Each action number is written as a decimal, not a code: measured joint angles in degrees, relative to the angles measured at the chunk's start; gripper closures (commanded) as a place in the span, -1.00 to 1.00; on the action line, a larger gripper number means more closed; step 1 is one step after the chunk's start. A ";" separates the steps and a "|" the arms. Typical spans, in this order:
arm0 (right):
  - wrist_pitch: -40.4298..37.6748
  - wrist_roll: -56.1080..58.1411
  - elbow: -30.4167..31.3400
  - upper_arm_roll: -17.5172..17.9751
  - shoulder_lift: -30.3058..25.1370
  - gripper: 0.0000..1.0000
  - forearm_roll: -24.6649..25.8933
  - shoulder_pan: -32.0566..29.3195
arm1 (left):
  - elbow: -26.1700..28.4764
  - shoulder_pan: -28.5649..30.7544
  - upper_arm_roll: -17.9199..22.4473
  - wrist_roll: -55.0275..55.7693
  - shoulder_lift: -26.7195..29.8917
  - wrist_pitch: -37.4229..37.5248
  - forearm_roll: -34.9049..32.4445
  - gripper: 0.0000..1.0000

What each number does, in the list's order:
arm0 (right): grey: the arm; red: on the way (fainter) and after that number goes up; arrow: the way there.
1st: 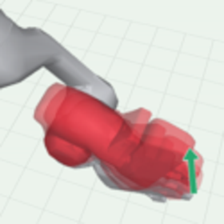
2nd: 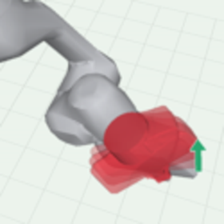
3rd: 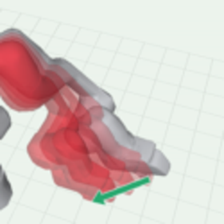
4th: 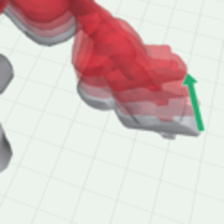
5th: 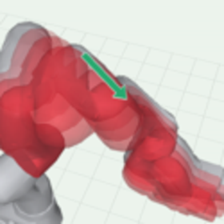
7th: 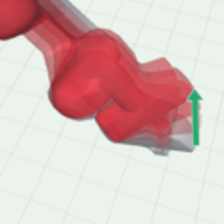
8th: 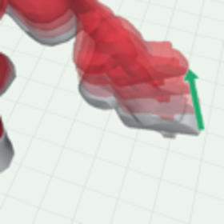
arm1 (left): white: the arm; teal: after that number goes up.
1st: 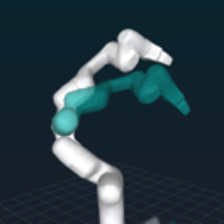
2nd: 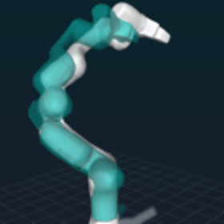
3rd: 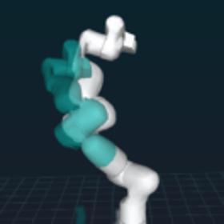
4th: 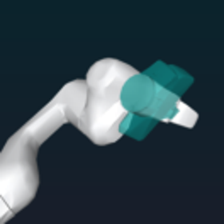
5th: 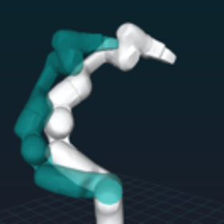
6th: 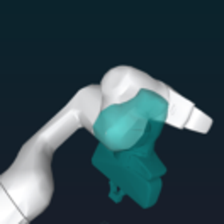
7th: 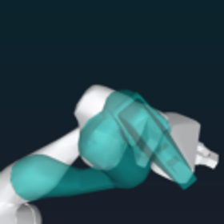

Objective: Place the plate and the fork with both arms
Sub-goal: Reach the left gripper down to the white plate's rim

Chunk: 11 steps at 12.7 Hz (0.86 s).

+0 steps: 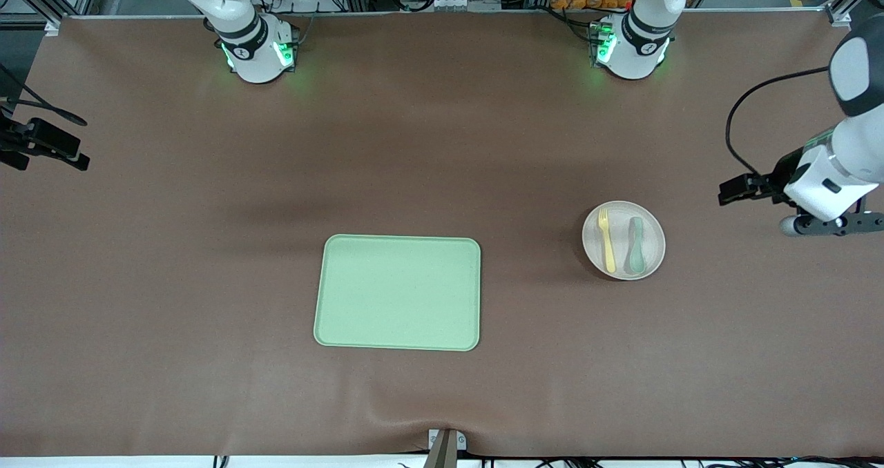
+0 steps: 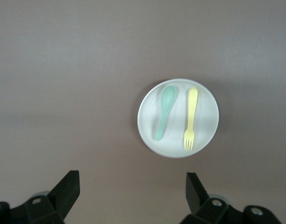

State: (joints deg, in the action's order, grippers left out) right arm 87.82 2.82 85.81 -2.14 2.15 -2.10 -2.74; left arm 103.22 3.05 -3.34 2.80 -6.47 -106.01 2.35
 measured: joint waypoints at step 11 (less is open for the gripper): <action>-0.01 0.00 0.01 -0.01 0.00 -1.00 0.00 -0.02 | 16.28 3.64 0.00 -8.53 -9.29 -26.90 12.81 -1.00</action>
State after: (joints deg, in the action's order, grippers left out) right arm 87.81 2.82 85.82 -2.16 2.15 -2.10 -2.76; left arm 119.50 6.69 -3.34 -5.72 -15.76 -132.91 15.16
